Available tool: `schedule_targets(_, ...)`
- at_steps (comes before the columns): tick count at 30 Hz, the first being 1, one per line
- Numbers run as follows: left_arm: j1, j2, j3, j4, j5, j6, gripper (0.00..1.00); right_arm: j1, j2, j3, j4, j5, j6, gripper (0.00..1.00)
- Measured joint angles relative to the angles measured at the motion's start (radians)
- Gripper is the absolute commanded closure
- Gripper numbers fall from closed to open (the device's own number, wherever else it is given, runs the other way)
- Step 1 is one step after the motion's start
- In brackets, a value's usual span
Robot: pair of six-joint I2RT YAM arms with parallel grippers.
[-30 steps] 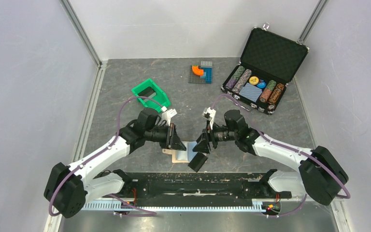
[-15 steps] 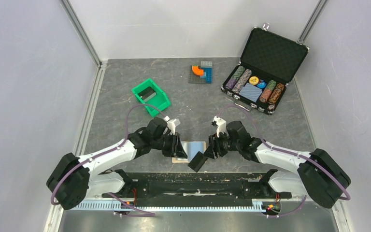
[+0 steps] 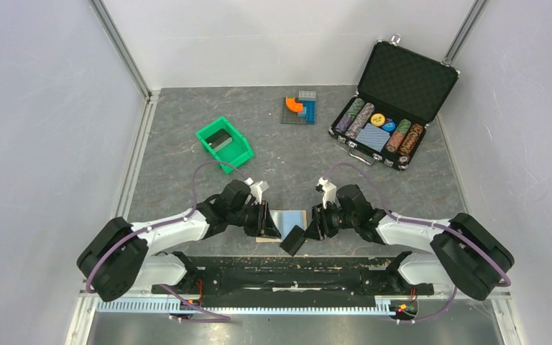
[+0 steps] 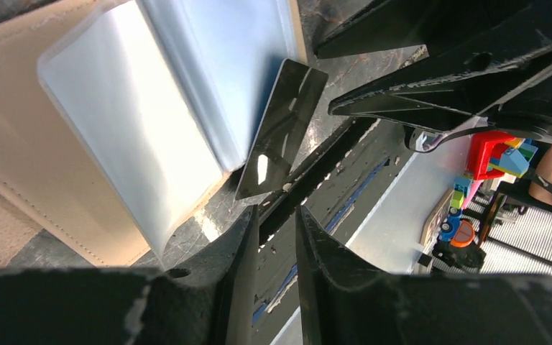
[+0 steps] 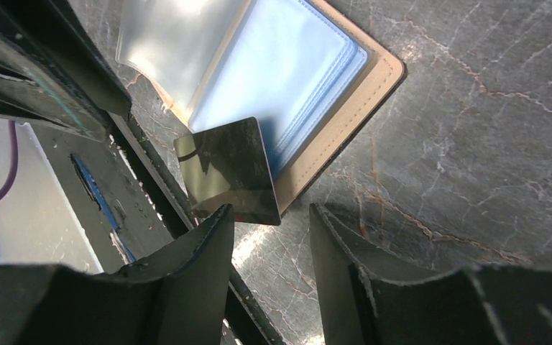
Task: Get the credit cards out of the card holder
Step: Pick up the card holder from the center of the board.
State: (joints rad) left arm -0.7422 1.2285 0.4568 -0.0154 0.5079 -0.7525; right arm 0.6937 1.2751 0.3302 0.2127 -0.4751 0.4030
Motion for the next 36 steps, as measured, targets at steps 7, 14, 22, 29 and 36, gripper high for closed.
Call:
schedule_targets(7, -0.001, 0.033, -0.010, 0.046, 0.001, -0.014, 0.71, 0.000, 0.038, -0.021, 0.086, -0.027, 0.036, 0.61)
schedule_targets(14, -0.003, 0.091, -0.025, 0.103, 0.018, -0.029, 0.74, 0.000, 0.047, -0.040, 0.124, -0.028, 0.061, 0.78)
schedule_targets(22, -0.008, 0.113, -0.037, 0.122, 0.019, -0.039, 0.69, -0.004, 0.034, -0.060, 0.125, -0.028, 0.102, 1.00)
schedule_targets(29, -0.008, 0.012, 0.063, -0.070, -0.016, -0.028, 0.59, -0.007, -0.068, -0.005, -0.005, -0.004, 0.019, 1.00)
schedule_targets(36, 0.013, -0.122, 0.320, -0.333, -0.140, 0.006, 0.45, -0.011, -0.171, 0.134, -0.038, 0.005, -0.164, 1.00)
